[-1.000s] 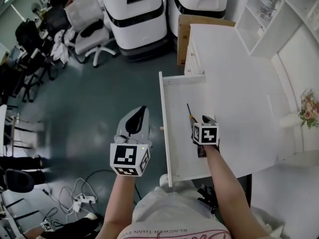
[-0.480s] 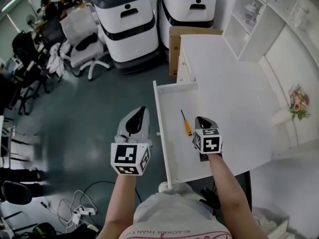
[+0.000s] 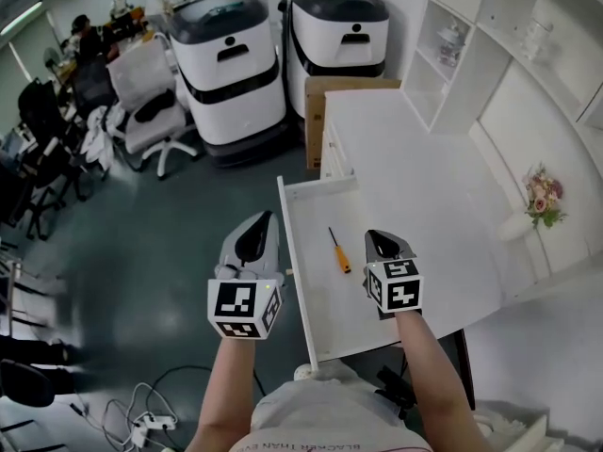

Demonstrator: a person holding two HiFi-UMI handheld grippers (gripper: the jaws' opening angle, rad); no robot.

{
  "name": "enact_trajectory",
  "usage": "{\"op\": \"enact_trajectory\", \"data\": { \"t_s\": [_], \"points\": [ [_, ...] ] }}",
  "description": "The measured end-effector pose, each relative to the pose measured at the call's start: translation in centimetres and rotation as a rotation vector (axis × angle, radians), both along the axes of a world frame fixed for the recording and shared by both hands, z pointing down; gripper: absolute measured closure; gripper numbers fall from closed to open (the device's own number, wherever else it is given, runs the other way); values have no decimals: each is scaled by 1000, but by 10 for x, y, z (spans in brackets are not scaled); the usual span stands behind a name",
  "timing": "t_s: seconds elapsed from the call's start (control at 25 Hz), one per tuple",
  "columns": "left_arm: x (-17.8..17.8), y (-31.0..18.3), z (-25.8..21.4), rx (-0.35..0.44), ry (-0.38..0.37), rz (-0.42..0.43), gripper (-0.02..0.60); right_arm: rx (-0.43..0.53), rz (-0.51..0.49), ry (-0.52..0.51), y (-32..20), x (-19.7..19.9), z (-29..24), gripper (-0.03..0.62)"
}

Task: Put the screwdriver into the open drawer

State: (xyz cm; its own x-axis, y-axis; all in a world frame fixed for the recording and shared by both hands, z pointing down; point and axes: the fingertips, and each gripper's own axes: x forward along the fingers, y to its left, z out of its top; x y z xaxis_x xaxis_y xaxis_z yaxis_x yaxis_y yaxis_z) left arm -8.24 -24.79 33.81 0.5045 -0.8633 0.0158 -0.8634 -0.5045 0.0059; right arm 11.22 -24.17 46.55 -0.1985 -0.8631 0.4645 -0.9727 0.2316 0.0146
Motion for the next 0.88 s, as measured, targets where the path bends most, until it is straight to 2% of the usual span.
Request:
{"op": "enact_trajectory", "data": {
  "t_s": [0.52, 0.88],
  "points": [
    [8, 12, -39, 91, 28, 17, 569, 166, -33, 22, 28, -4, -74, 592],
    [11, 19, -69, 156, 36, 27, 569, 344, -39, 50, 48, -1, -143, 592]
  ]
}}
